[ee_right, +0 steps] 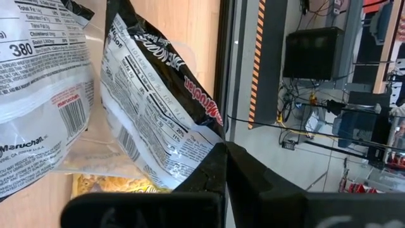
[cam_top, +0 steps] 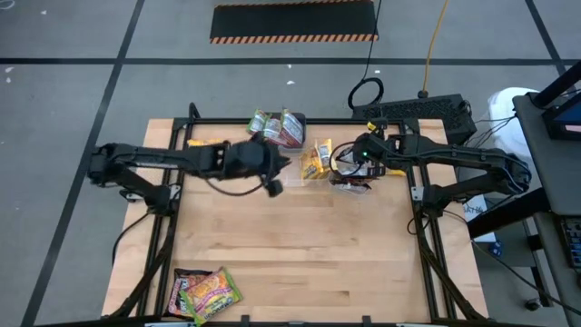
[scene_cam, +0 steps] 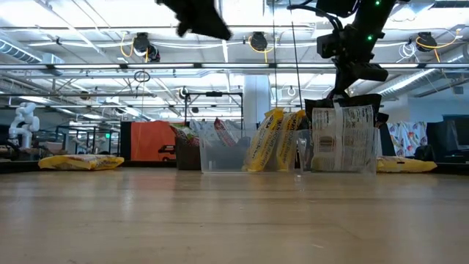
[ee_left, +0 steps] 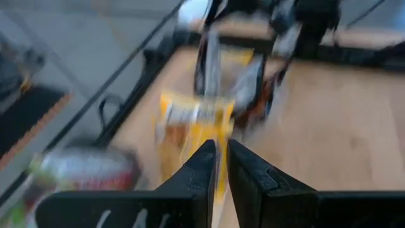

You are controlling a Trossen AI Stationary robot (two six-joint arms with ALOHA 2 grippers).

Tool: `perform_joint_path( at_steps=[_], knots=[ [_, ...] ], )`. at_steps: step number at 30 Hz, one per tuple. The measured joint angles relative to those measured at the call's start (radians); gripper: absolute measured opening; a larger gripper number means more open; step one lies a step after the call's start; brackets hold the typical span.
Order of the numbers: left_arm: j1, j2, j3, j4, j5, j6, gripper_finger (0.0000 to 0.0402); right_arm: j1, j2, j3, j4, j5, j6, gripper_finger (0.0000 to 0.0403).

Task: Sort Maruchan noodles
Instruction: Put the black noodle pack into the right transparent bin

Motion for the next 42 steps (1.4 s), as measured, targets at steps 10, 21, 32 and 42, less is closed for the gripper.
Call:
perform_joint_path(
  at_steps=[10,21,32,42],
  knots=[
    [0.097,0.230,0.001,0.404,0.185,0.323,0.0047,0.000,0.000,0.000,0.013,-0.001,-0.004,0.0000],
    [0.168,0.483,0.172,0.503,0.237,0.315,0.0047,0.000,0.000,0.000,0.027,-0.002,-0.005,0.0000],
    [0.172,0.670,0.548,0.274,0.291,0.388,0.0047,0.000,0.000,0.000,0.029,-0.002,-0.018,0.0000],
    [0.213,0.725,0.617,0.251,0.371,0.382,0.0047,0.000,0.000,0.000,0.030,-0.004,-0.028,0.0000]
  ],
)
